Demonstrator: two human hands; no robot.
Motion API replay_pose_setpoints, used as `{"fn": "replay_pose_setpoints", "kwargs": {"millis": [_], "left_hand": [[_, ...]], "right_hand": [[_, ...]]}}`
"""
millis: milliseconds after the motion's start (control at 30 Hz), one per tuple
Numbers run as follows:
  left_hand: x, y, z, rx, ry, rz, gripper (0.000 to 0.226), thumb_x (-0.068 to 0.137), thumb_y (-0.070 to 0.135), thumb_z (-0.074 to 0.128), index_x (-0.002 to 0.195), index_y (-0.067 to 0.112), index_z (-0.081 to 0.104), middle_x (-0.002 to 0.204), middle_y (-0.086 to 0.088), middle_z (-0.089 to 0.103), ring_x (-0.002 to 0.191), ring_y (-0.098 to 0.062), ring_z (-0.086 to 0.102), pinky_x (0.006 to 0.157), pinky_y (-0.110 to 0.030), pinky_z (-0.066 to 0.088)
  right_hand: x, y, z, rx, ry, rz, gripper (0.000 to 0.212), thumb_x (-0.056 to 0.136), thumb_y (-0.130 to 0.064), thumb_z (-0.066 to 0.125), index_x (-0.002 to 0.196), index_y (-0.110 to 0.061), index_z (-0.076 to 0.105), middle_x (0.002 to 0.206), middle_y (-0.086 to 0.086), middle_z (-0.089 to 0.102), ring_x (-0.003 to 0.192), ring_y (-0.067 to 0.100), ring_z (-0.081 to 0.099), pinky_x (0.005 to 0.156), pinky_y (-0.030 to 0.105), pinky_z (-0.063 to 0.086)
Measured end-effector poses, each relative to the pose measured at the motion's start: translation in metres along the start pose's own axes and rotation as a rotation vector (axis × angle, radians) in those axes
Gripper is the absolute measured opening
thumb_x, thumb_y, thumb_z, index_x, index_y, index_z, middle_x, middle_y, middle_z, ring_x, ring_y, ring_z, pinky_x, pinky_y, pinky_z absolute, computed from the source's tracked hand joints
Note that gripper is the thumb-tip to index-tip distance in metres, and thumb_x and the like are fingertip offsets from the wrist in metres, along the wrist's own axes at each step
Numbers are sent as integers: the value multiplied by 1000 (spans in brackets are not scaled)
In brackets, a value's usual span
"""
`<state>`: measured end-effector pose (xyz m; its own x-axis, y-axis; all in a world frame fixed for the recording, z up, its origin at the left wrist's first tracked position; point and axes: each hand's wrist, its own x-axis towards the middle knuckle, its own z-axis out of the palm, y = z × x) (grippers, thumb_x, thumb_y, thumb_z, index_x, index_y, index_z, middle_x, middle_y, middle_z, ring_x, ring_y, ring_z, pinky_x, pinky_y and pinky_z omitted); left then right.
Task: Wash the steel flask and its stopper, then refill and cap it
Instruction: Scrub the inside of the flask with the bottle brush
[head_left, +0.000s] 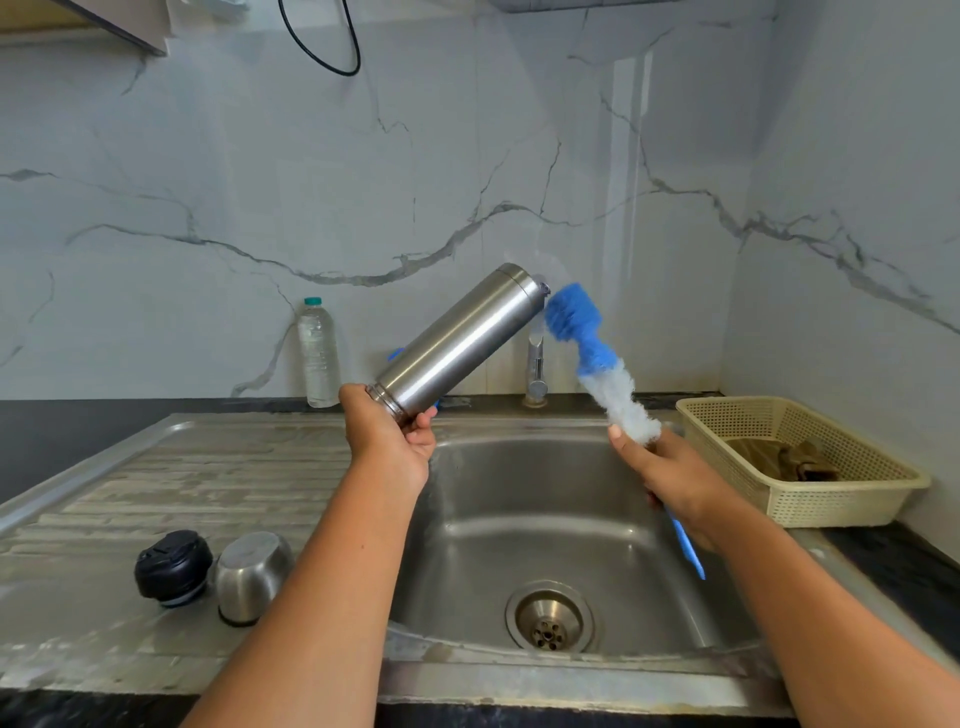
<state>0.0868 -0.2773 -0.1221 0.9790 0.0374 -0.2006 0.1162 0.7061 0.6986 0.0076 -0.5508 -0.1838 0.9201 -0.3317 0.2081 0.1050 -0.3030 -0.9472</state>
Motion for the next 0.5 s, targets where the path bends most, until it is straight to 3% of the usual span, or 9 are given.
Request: {"fn": "replay_pose_setpoints", "kwargs": {"millis": [67,200,333,500], "left_hand": [[2,-1,0,53,3,-14,45,93,38,37,109,8,66,84,-21,64,38,-13,44,33,-16,27],[5,-8,2,231,-17,-53,46,94,42,40,106,7,66,75,-21,65,36,-12,43,33,-15,26],[7,-15,3,376,-32,-133,46,92,48,46,106,9,67,78,-22,70,37,-11,43,33,-14,28],[8,-19,2,484,-78,-207,49,95,51,45,109,9,67,73,-25,73,36,-11,46,31,-14,31]], "right_hand": [[-1,-4,-1,17,52,-89,39,95,-45,68,128,-23,62,88,-17,61,74,2,53,67,22,41],[-4,-9,1,27,103,-177,36,90,-40,75,122,-27,65,107,-14,72,100,1,65,81,22,47],[-5,-11,5,68,112,-192,37,88,-34,79,121,-25,66,107,-12,74,100,0,67,79,17,47],[-2,-10,1,119,174,-182,42,86,-34,81,124,-23,66,108,-9,74,102,8,67,83,26,48]]}}
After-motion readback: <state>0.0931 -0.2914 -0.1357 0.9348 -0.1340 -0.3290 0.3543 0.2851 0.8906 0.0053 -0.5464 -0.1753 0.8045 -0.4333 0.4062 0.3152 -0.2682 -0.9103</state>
